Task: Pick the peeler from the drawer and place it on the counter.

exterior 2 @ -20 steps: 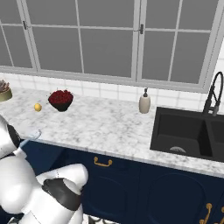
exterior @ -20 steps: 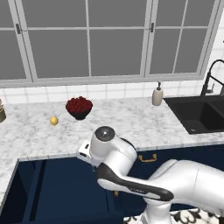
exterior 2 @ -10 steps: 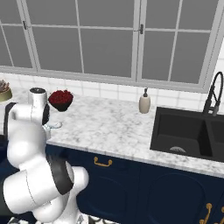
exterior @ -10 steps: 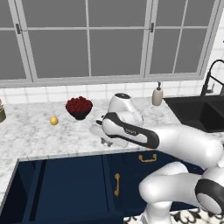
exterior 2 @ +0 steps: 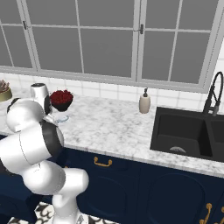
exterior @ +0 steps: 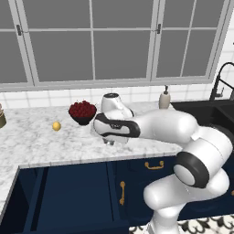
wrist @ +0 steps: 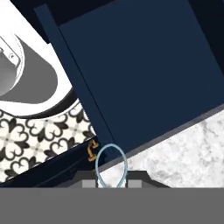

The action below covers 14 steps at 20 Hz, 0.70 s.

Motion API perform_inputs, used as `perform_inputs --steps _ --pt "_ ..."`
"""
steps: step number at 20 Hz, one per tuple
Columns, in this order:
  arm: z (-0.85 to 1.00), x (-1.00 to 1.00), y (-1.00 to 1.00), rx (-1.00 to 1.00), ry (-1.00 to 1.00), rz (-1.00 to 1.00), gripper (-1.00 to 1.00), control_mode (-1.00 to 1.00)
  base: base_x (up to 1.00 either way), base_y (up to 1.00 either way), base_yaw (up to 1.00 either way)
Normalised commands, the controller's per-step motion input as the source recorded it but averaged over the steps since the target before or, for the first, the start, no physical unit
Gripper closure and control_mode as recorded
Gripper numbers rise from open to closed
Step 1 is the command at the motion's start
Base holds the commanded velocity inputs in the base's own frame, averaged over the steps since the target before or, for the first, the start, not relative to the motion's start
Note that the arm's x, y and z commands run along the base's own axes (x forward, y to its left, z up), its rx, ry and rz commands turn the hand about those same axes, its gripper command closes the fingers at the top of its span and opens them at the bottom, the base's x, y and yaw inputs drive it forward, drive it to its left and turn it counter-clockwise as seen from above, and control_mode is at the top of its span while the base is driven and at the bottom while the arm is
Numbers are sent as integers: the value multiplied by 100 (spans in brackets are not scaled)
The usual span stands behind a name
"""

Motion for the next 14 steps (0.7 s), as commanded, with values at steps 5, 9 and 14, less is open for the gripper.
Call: perform_inputs --steps 5,9,14 --pt "-88 37 -32 -30 -22 1 100 -100 0 0 0" --pt "-4 48 -4 -8 -17 0 -100 -100 0 0 0" --pt "88 15 -11 3 -8 0 -100 -100 0 0 0"
